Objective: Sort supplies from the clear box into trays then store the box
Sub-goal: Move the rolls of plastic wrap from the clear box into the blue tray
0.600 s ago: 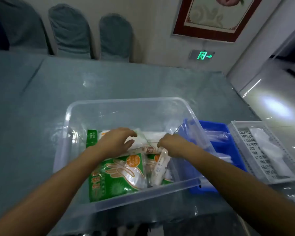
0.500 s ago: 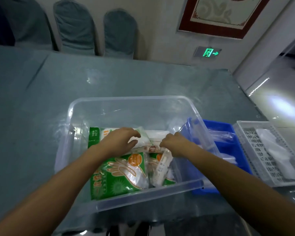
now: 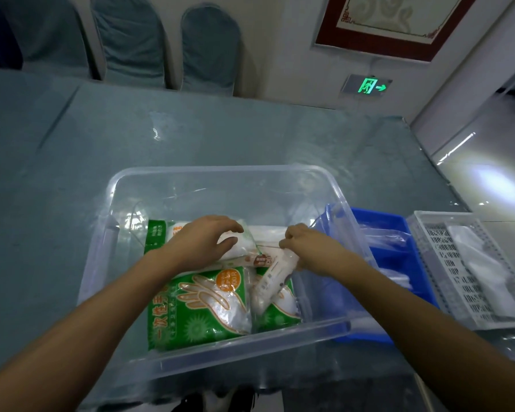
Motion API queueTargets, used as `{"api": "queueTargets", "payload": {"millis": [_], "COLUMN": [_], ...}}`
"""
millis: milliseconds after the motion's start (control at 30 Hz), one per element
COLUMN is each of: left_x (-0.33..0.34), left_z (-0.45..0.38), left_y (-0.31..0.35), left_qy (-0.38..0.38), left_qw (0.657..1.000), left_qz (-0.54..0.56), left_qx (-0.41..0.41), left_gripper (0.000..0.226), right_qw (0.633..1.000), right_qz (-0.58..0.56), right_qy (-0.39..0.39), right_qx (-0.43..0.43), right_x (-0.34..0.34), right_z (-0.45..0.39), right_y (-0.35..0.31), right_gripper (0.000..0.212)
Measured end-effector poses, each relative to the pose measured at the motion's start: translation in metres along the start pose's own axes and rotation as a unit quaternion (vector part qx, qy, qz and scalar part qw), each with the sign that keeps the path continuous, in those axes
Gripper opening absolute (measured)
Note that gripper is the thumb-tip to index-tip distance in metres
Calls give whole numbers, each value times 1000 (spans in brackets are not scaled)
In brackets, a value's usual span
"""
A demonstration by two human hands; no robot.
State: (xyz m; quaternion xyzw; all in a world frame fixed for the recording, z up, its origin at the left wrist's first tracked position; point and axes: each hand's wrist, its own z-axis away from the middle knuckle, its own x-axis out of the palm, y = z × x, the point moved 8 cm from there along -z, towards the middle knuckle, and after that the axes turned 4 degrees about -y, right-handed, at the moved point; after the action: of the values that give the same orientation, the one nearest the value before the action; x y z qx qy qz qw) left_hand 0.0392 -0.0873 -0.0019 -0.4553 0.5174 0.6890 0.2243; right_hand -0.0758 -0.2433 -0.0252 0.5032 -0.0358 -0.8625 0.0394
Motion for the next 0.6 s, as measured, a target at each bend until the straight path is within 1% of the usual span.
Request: {"api": "queueTargets", "payload": {"millis": [133, 200, 267, 333, 400, 500, 533, 600], "left_x": [-1, -2, -6, -10, -13, -17, -18, -20], "left_z": [0, -1, 0, 1, 2, 2, 3, 3], "left_y": [4, 7, 12, 17, 21, 24, 24, 21], "left_qy": [5, 12, 20, 26, 27, 27, 26, 26], "left_qw": [1000, 1000, 999, 998, 999, 998, 997, 997], "left_qz": [15, 24, 45, 54, 23, -54, -68, -73], "left_qx": [4, 8, 8, 9, 12, 14, 11, 5], "left_gripper": [34, 36, 44, 58, 68, 73, 72, 67], "right_qw": [998, 994, 988, 981, 972, 958, 954, 938], "right_qz": [-24, -65, -109, -142, -188, -243, -255, -295], "right_qy": [25, 47, 76, 100, 121, 143, 148, 172], "right_qx": [48, 69, 83, 86, 76, 51, 49, 57], "right_x": [-36, -53, -69, -78, -81, -79, -77, -75], "right_z": [31, 46, 58, 61, 55, 38, 33, 24], "right_y": [14, 23, 29, 28, 21, 8, 6, 7], "right_gripper": [53, 50, 46, 42, 37, 30, 32, 47]}}
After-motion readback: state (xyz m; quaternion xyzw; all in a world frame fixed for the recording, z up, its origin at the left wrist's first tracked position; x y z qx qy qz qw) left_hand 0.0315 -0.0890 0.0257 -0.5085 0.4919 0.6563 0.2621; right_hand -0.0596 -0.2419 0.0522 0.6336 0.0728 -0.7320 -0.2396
